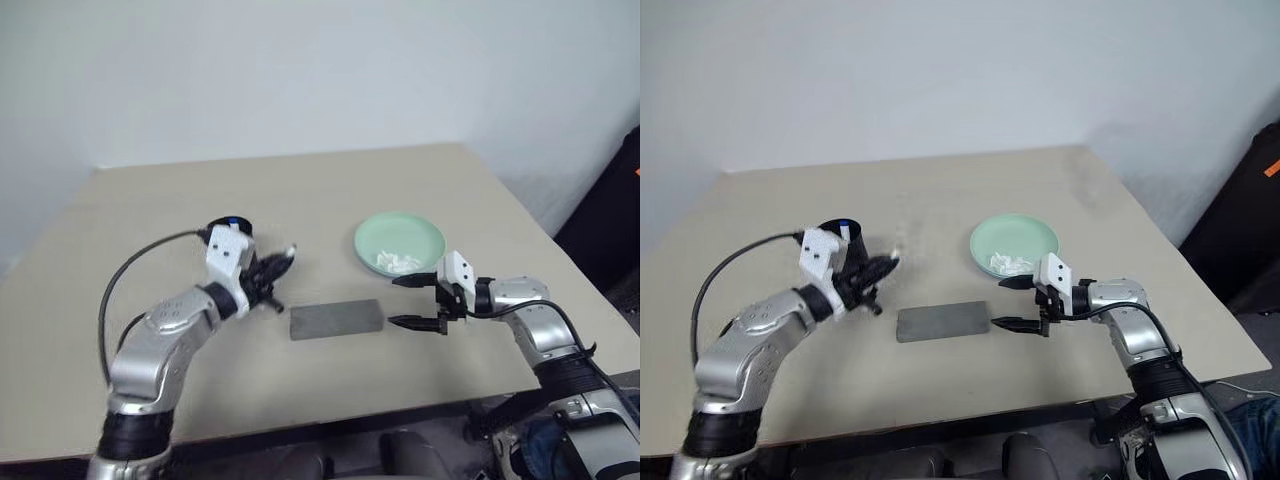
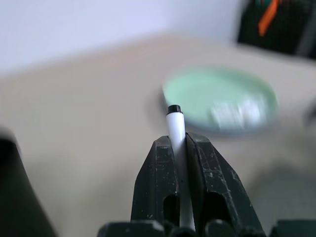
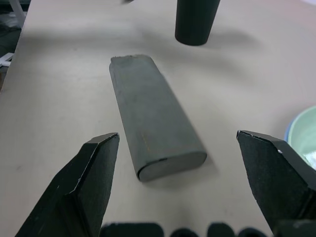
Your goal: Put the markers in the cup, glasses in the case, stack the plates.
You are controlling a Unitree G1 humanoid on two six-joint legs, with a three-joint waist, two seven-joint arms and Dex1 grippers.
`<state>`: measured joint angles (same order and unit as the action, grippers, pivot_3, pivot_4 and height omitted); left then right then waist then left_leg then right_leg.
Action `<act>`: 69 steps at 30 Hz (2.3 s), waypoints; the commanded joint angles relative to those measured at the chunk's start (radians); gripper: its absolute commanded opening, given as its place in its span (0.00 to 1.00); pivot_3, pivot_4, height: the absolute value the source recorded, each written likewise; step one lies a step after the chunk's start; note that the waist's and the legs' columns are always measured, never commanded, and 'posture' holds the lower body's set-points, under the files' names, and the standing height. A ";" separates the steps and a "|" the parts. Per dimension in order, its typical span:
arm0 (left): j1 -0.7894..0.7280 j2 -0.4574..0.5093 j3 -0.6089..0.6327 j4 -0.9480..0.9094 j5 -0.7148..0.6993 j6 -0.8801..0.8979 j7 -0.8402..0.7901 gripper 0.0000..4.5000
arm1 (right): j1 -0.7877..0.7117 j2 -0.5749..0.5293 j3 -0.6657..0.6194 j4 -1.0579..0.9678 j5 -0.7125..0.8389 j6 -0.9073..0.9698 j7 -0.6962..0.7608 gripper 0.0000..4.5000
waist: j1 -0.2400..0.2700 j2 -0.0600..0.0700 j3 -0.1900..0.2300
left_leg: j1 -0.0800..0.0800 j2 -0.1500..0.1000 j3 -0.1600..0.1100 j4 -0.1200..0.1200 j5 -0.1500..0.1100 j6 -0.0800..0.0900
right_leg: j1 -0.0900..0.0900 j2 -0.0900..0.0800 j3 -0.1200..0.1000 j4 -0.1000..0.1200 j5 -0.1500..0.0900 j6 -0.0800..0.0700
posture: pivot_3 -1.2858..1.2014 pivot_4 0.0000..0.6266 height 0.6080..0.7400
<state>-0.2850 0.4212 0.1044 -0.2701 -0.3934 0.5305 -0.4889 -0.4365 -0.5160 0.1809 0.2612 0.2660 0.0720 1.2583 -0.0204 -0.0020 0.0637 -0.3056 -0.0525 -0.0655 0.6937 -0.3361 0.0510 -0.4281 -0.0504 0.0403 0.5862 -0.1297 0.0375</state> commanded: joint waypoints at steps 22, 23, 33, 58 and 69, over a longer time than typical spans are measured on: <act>-0.392 -0.041 0.033 0.915 0.358 -0.985 0.259 0.01 | -0.025 -0.004 -0.095 -0.151 0.119 0.146 -0.026 0.92 | 0.011 0.000 0.000 | -0.002 -0.001 0.000 0.000 -0.001 0.002 | -0.001 -0.001 0.000 -0.003 0.001 0.000 | 0.52 0.00 1.00; -0.394 -0.044 0.032 0.925 0.357 -0.992 0.260 0.01 | -0.022 -0.006 -0.095 -0.150 0.117 0.144 -0.027 0.92 | 0.013 0.000 0.000 | -0.002 -0.001 0.000 0.000 -0.001 0.002 | -0.001 -0.001 0.000 -0.003 0.001 0.000 | 0.52 0.00 1.00; -0.388 -0.062 0.022 0.942 0.365 -1.009 0.266 0.71 | -0.010 -0.006 -0.091 -0.158 0.115 0.143 -0.031 0.92 | 0.025 0.000 -0.001 | -0.002 -0.002 0.000 0.000 -0.002 0.003 | -0.001 -0.001 0.000 -0.003 0.001 0.000 | 0.52 0.00 1.00; 0.075 0.170 0.000 0.174 -0.139 -0.267 -0.349 0.71 | 0.006 -0.002 -0.093 -0.110 0.056 0.083 -0.094 0.92 | 0.020 0.000 0.000 | -0.001 0.000 0.002 0.000 -0.004 0.006 | -0.001 0.000 0.000 -0.002 0.000 0.000 | 0.52 0.00 1.00; 0.188 0.164 0.024 0.254 -0.083 -0.324 -0.393 0.71 | 0.104 -0.076 -0.155 -0.092 0.076 0.088 -0.088 0.92 | 0.020 0.001 0.000 | -0.001 0.000 0.003 0.000 -0.004 0.006 | -0.002 0.000 0.001 -0.002 0.000 0.000 | 0.52 0.00 1.00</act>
<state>-0.0847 0.5804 0.1015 0.0004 -0.4795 0.2263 -0.8745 -0.3105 -0.5765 0.0668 0.1803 0.3174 0.1687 1.1679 -0.0004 -0.0012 0.0636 -0.3067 -0.0521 -0.0627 0.6941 -0.3397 0.0567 -0.4297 -0.0508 0.0408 0.5844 -0.1299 0.0374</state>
